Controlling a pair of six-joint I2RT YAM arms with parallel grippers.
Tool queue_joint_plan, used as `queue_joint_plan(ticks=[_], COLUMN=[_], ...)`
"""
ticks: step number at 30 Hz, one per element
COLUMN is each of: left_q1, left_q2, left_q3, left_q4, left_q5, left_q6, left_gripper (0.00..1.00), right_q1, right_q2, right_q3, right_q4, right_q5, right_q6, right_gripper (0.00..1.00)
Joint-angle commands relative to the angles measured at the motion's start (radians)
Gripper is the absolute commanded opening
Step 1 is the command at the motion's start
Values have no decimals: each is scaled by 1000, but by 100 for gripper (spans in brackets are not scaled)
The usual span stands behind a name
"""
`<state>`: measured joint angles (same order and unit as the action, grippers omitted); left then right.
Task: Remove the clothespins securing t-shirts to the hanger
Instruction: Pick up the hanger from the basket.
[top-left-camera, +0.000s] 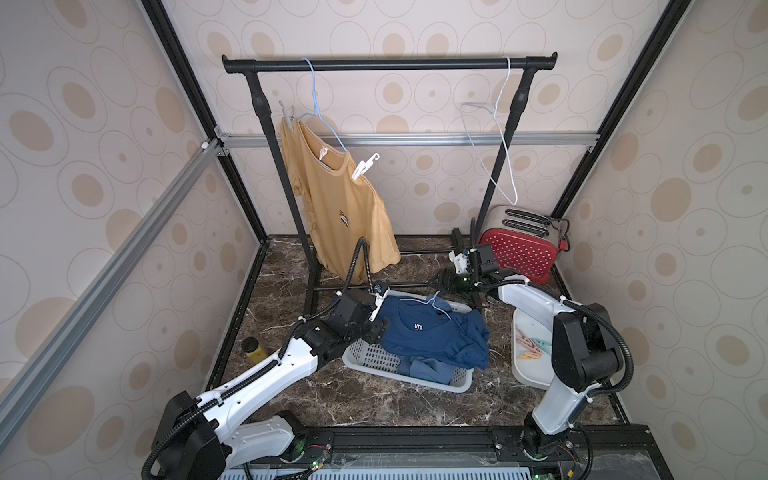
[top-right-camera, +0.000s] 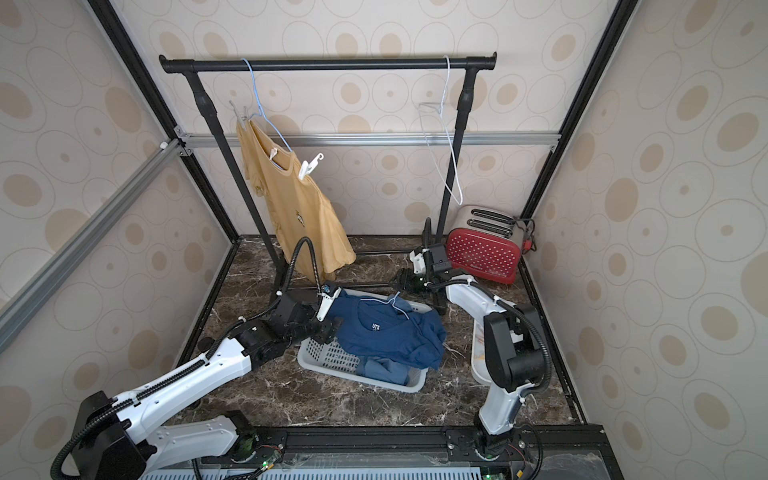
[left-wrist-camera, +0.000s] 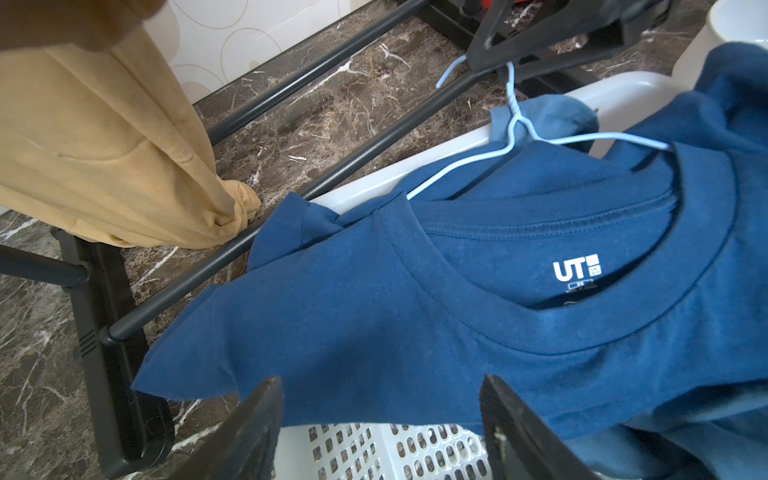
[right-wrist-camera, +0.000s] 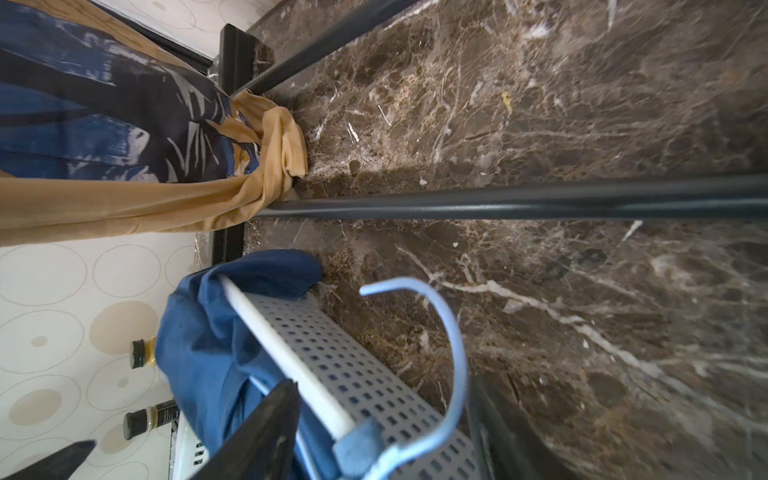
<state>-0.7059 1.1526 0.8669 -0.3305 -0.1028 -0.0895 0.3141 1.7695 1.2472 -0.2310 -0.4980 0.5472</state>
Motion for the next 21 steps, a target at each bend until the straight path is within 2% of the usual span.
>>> queue_joint_plan(ticks=[1,5,9,14,18,21], left_q1=[17,30,48,83,103,113], left_q2=[-35,-52,-63,-87,-105,-113], left_q3=[-7,-14,-14,-20,-21,-21], left_q4=[-16,-16,-24,-25,-28,-34], left_q5=[2,5,11,33,47,49], left_q6=[-10,-10,-8,-11,-13,-14], left_gripper=[76,76,76,76,76,76], right_q1=[5,14,22,50,76,97], right_q2=[-4,-36,-58,-90,-94,-96], right_q3=[29,22,-9,-47,-65,-77], right_q4=[51,51,135,203,233,240], right_q5=[-54,-63,-157,-199,-221,-212], right_q6=[20,-12,3,3,16,12], right_gripper=[66,66,64,61,55,46])
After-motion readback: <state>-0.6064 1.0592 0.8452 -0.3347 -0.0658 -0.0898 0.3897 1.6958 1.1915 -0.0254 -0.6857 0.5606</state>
